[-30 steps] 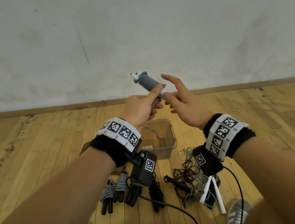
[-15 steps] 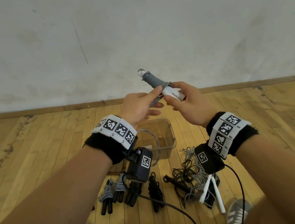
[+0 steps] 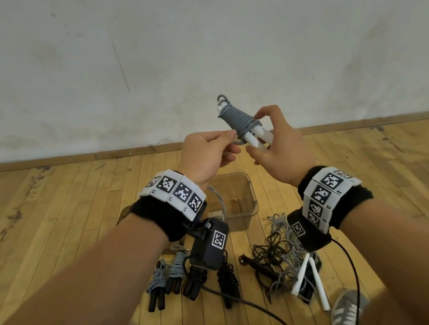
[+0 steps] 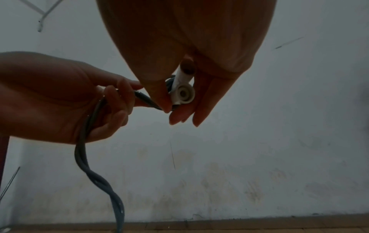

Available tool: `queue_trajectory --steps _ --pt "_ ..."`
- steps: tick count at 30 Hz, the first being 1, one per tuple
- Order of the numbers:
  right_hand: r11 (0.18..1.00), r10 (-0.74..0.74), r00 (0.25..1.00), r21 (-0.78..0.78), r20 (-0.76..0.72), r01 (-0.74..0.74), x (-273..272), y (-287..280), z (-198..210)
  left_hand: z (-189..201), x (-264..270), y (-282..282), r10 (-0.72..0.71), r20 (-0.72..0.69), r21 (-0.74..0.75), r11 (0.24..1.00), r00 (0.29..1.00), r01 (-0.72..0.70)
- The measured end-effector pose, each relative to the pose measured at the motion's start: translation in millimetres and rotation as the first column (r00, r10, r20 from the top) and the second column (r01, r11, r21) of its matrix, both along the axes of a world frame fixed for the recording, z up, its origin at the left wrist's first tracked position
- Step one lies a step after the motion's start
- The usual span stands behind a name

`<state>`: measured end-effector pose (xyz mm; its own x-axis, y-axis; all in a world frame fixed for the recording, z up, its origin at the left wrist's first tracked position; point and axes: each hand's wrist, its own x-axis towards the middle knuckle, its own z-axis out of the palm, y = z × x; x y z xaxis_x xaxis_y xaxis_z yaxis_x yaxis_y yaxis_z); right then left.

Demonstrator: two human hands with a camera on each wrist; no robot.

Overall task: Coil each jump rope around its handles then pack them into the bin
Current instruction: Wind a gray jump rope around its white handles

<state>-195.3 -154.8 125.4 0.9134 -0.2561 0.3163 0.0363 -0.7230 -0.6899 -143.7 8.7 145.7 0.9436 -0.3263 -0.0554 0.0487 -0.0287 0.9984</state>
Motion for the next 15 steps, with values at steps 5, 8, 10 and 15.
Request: queue_trajectory --steps 5,8,10,15 --pt "0.995 0.09 0.996 -0.049 0.008 -0.089 2 1 -4 2 -2 -1 0.012 -0.066 -0.045 0.999 0.998 -0.015" --pt "0.986 0.166 0.986 0.004 -0.013 -0.166 0 9 -4 3 -3 1 0.005 -0.086 -0.055 0.998 0.996 -0.009" --pt "0.974 0.215 0.976 0.072 -0.024 -0.213 -3 14 -3 3 -2 3 0.016 -0.088 -0.043 0.999 0.996 -0.02" --pt "0.965 0.25 0.968 0.083 -0.002 -0.249 -7 18 1 2 -3 4 0.054 -0.098 -0.038 0.998 0.994 -0.058"
